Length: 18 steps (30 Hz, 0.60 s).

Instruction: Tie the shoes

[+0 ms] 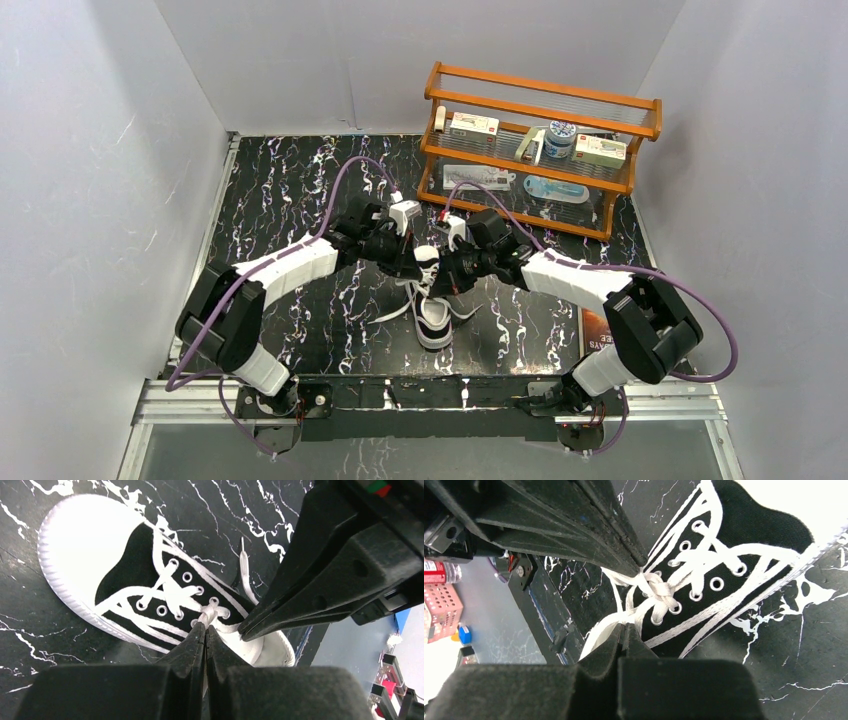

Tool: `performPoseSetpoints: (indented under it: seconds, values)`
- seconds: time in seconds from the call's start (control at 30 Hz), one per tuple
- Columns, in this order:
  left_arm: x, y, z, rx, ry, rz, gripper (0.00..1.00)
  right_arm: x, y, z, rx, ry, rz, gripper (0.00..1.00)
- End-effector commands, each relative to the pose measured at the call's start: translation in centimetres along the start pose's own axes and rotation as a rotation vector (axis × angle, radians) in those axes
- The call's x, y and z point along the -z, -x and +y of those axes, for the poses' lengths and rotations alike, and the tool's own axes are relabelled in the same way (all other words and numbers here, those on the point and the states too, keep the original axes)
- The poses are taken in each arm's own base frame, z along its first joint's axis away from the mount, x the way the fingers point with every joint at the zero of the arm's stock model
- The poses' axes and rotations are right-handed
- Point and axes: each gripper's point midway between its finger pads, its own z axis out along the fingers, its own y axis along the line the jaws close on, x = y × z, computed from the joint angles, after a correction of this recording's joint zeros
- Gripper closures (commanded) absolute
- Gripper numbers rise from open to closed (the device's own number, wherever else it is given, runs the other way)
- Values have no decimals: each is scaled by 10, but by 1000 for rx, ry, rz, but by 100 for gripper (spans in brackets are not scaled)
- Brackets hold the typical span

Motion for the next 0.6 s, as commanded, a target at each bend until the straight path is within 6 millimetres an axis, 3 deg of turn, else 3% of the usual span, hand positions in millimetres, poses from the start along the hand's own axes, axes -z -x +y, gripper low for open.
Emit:
performPoseSetpoints:
  seconds: [0.0,0.27,0.57]
  values:
    - [10,20,-17,-56,-43,-88,100,4,24,9,-46,-1,-127,100]
    - [11,17,-24,-31,-80,-126,100,5,37,-4,-193,-78,-252,100]
    - [10,13,-26,-3,-97,-129,100,-5,50,6,-265,-29,-331,100]
